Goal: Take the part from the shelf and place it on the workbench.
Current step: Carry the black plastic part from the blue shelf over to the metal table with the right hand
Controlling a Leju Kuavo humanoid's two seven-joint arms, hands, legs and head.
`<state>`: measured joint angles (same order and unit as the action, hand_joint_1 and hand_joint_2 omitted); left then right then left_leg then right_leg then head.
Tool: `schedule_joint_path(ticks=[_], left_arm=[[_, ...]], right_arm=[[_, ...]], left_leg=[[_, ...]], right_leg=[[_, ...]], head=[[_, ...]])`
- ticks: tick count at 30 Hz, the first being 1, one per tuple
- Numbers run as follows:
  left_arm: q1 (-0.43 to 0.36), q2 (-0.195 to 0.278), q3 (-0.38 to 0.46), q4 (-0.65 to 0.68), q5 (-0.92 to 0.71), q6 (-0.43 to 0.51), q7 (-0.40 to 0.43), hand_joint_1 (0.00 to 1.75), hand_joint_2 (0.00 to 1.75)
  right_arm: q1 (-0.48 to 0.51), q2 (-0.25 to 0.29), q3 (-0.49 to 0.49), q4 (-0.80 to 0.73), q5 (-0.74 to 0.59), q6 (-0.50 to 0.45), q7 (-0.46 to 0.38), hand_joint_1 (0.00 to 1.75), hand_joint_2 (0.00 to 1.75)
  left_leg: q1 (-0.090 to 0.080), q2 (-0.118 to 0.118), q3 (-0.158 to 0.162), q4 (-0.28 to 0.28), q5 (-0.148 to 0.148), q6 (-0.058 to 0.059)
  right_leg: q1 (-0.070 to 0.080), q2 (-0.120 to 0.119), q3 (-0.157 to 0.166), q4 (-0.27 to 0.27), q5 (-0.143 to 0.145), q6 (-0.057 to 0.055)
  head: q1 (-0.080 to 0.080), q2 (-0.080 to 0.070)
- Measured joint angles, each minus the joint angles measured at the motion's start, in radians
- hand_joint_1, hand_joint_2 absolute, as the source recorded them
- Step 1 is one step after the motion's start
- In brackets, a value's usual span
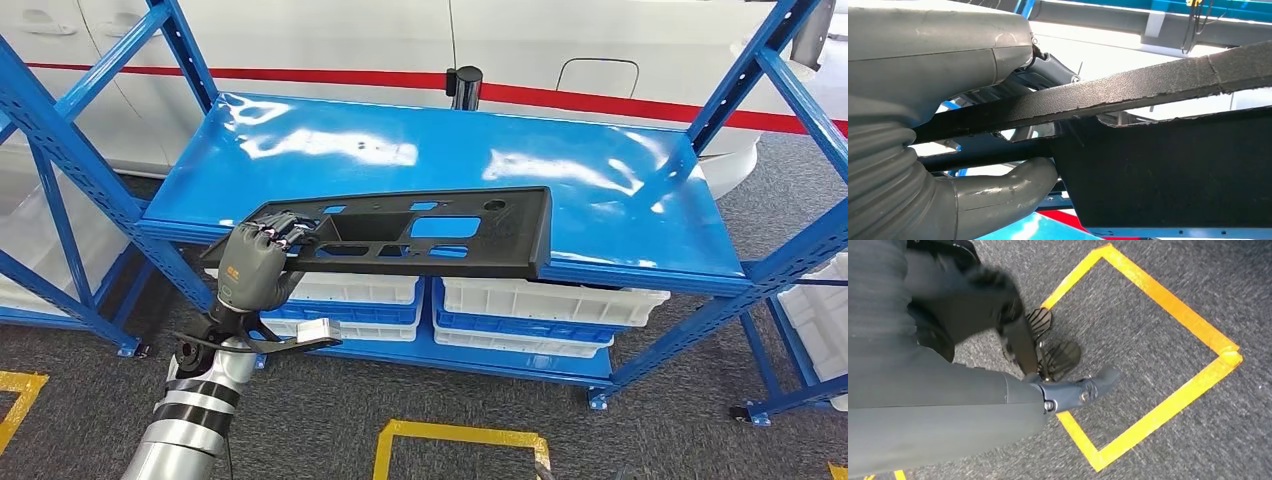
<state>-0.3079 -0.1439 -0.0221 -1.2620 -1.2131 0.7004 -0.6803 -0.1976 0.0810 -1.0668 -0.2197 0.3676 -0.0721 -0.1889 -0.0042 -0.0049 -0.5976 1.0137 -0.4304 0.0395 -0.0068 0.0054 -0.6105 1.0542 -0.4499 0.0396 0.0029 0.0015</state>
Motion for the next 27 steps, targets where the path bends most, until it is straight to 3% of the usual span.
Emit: schedule_joint_path(ticks=[2,5,7,9,10,11,12,15,17,20,22,25,26,27], left_arm=[[-0.001,-0.001,0.000,0.000,0.000,0.000,-0.001,1.75,1.75],[-0.003,-0.002,0.000,0.000,0.000,0.000,-0.002,1.75,1.75],[-0.004,-0.003,0.000,-0.001,0.000,0.000,-0.002,1.75,1.75],[-0.003,-0.003,0.000,0.000,0.000,0.000,-0.002,1.75,1.75],[-0.001,-0.003,0.000,0.000,0.000,0.000,-0.002,1.75,1.75],[0.000,-0.002,0.000,0.000,0.000,0.000,-0.002,1.75,1.75],[0.001,-0.002,0.000,0.000,0.000,0.000,-0.003,1.75,1.75],[0.000,-0.002,0.000,0.000,0.000,0.000,-0.003,1.75,1.75],[0.000,-0.003,0.000,0.000,0.000,0.000,-0.003,1.75,1.75],[0.000,-0.003,0.001,0.000,0.000,0.000,-0.003,1.75,1.75],[-0.003,-0.003,0.002,0.000,0.000,0.000,-0.003,1.75,1.75],[-0.004,-0.004,0.002,0.000,-0.002,0.000,-0.001,1.75,1.75],[-0.004,-0.004,0.002,0.001,-0.003,0.000,0.000,1.75,1.75],[-0.004,-0.004,0.002,0.002,-0.003,0.000,0.001,1.75,1.75]], right_arm=[[-0.004,-0.001,0.000,0.000,0.000,0.001,-0.001,0.00,1.75],[-0.005,-0.001,0.000,0.000,0.000,0.002,-0.004,0.00,1.75],[-0.006,0.000,0.000,0.000,0.000,0.003,-0.006,0.00,1.75],[-0.006,-0.001,0.000,0.000,0.000,0.005,-0.008,0.00,1.75],[-0.006,-0.001,0.000,0.000,0.000,0.006,-0.009,0.00,1.75],[-0.006,0.000,0.000,0.000,0.000,0.007,-0.009,0.00,1.75],[-0.005,0.000,0.000,0.000,0.000,0.008,-0.009,0.00,1.75],[-0.006,-0.001,0.000,0.001,0.000,0.009,-0.010,0.00,1.75],[-0.008,-0.002,0.000,0.000,0.000,0.009,-0.010,0.00,1.75],[-0.006,-0.003,0.000,0.000,-0.001,0.009,-0.011,0.00,1.75],[-0.006,-0.002,0.000,0.001,-0.001,0.010,-0.011,0.00,1.75],[-0.006,0.000,0.000,0.001,-0.003,0.012,-0.011,0.00,1.75],[-0.006,0.001,0.000,0.001,-0.003,0.012,-0.011,0.00,1.75],[-0.006,0.001,0.000,0.001,-0.003,0.012,-0.011,0.00,1.75]], left_leg=[[-0.003,0.001,-0.003,0.000,0.005,-0.009],[-0.003,0.001,-0.009,0.005,0.004,-0.025],[0.000,0.000,-0.034,0.067,-0.045,-0.036],[0.007,0.000,-0.086,0.197,-0.121,-0.047],[0.010,0.000,-0.109,0.252,-0.145,-0.052],[0.014,0.001,-0.117,0.277,-0.149,-0.056],[0.018,0.001,-0.105,0.261,-0.133,-0.060],[0.028,-0.002,0.003,0.074,-0.055,-0.070],[0.027,-0.008,0.029,0.017,-0.042,-0.062],[0.020,-0.010,0.016,0.014,-0.026,-0.032],[0.021,-0.009,0.007,0.010,-0.013,-0.012],[0.017,-0.006,-0.017,0.010,0.003,0.001],[0.015,-0.005,-0.024,0.010,0.009,0.001],[0.013,-0.005,-0.030,0.010,0.014,0.001]], right_leg=[[0.006,0.000,0.033,-0.057,0.014,-0.009],[-0.001,-0.002,0.032,-0.064,0.027,-0.024],[-0.013,-0.004,0.032,-0.072,0.037,-0.035],[-0.014,-0.006,0.026,-0.072,0.042,-0.040],[-0.014,-0.006,0.022,-0.071,0.044,-0.040],[-0.015,-0.006,0.017,-0.070,0.046,-0.038],[-0.016,-0.006,0.014,-0.068,0.049,-0.037],[-0.018,-0.004,0.004,-0.055,0.052,-0.027],[-0.013,-0.004,-0.005,-0.051,0.056,-0.014],[-0.014,-0.004,-0.018,-0.052,0.063,0.008],[-0.016,-0.004,-0.050,0.006,0.026,0.007],[-0.016,-0.004,-0.135,0.210,-0.072,-0.003],[-0.016,-0.004,-0.145,0.247,-0.088,-0.001],[-0.015,-0.004,-0.133,0.241,-0.088,0.004]], head=[[-0.002,0.000],[-0.003,0.000],[-0.005,0.000],[-0.007,0.000],[-0.007,0.000],[-0.007,0.000],[-0.007,0.000],[-0.008,0.000],[-0.010,0.000],[-0.010,0.000],[-0.007,0.000],[-0.003,0.000],[-0.003,0.000],[-0.003,0.000]])
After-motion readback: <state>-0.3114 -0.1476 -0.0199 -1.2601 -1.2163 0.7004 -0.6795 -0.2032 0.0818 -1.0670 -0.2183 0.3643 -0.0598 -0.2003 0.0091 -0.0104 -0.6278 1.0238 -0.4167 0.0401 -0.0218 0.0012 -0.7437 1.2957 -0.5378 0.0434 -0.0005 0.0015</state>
